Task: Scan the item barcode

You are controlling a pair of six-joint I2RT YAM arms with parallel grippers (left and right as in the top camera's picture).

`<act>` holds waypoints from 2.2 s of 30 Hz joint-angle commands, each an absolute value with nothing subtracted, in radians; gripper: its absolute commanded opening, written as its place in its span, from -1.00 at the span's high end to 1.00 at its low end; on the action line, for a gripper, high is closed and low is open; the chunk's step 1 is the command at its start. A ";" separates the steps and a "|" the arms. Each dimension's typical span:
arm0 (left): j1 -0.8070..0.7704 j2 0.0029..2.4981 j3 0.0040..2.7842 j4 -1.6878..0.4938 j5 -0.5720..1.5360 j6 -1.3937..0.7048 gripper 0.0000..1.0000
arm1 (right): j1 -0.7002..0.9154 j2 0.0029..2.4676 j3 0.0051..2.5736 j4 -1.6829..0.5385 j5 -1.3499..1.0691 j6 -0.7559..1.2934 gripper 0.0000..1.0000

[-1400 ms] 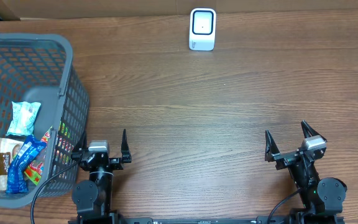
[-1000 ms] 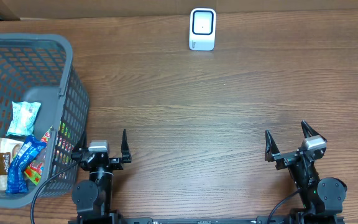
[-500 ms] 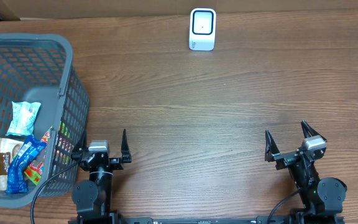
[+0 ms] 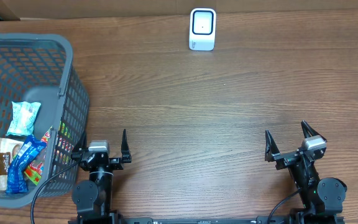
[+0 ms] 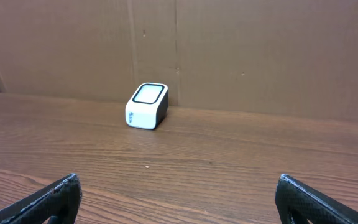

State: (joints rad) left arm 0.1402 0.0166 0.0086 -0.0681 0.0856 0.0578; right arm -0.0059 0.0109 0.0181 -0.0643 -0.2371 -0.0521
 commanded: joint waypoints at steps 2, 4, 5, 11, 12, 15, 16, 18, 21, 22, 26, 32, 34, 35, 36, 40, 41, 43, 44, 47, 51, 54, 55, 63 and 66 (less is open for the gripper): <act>0.147 0.006 0.005 -0.070 0.094 0.045 -0.99 | -0.002 0.003 0.008 -0.059 -0.240 -0.050 -1.00; 0.147 0.006 0.005 -0.070 0.094 0.045 -0.99 | -0.002 0.003 0.008 -0.059 -0.241 -0.050 -1.00; 0.147 0.006 0.005 -0.070 0.094 0.045 -0.99 | -0.002 0.003 0.008 -0.059 -0.241 -0.050 -1.00; 0.147 0.006 0.005 -0.070 0.094 0.045 -0.99 | -0.002 0.003 0.008 -0.059 -0.241 -0.050 -1.00; 0.147 0.006 0.005 -0.070 0.094 0.045 -0.99 | -0.002 0.003 0.008 -0.060 -0.241 -0.050 -1.00; 0.147 0.006 0.005 -0.070 0.094 0.045 -0.99 | -0.002 0.003 0.008 -0.059 -0.240 -0.050 -1.00; 0.147 0.006 0.005 -0.070 0.094 0.045 -0.99 | -0.002 0.003 0.008 -0.059 -0.240 -0.050 -1.00; 0.147 0.006 0.005 -0.070 0.094 0.045 -0.99 | -0.002 0.003 0.008 -0.059 -0.240 -0.050 -1.00; 0.147 0.006 0.005 -0.070 0.094 0.045 -1.00 | -0.002 0.003 0.008 -0.060 -0.241 -0.050 -1.00; 0.147 0.006 0.005 -0.070 0.094 0.045 -0.99 | -0.002 0.003 0.008 -0.059 -0.240 -0.050 -1.00; 0.147 0.006 0.005 -0.070 0.094 0.045 -1.00 | -0.002 0.003 0.008 -0.059 -0.241 -0.050 -1.00; 0.147 0.006 0.005 -0.070 0.094 0.045 -1.00 | -0.002 0.003 0.008 -0.059 -0.240 -0.050 -1.00; 0.147 0.006 0.005 -0.070 0.094 0.045 -0.99 | -0.002 0.003 0.008 -0.059 -0.240 -0.050 -1.00; 0.147 0.006 0.005 -0.070 0.094 0.045 -1.00 | -0.002 0.003 0.008 -0.059 -0.241 -0.050 -1.00; 0.147 0.006 0.005 -0.070 0.093 0.046 -0.99 | -0.002 0.003 0.008 -0.059 -0.241 -0.050 -1.00; 0.147 0.006 0.005 -0.070 0.094 0.045 -1.00 | -0.002 0.003 0.008 -0.059 -0.241 -0.050 -1.00; 0.147 0.006 0.005 -0.070 0.094 0.045 -0.99 | -0.002 0.003 0.008 -0.059 -0.241 -0.050 -1.00; 0.147 0.006 0.005 -0.070 0.094 0.045 -0.99 | -0.002 0.003 0.008 -0.059 -0.241 -0.050 -1.00; 0.147 0.006 0.005 -0.070 0.095 0.045 -0.99 | -0.002 0.003 0.008 -0.058 -0.241 -0.050 -1.00; 0.147 0.006 0.005 -0.070 0.094 0.045 -0.99 | -0.002 0.003 0.008 -0.054 -0.241 -0.050 -1.00; 0.147 0.008 0.005 -0.057 0.102 -0.002 -1.00 | -0.002 0.003 0.008 -0.058 -0.240 -0.050 -1.00; 0.147 0.009 0.005 -0.047 0.105 -0.042 -0.99 | -0.003 0.003 0.009 -0.046 -0.241 -0.048 -1.00; 0.147 0.009 0.009 -0.045 0.105 -0.073 -0.99 | -0.003 0.003 0.011 -0.041 -0.241 -0.038 -1.00; 0.147 0.074 0.158 -0.025 0.184 -0.262 -0.99 | -0.003 0.072 0.173 -0.115 -0.241 -0.027 -1.00; 0.147 0.173 0.243 -0.063 0.217 -0.246 -1.00 | -0.003 0.144 0.244 -0.114 -0.241 -0.027 -1.00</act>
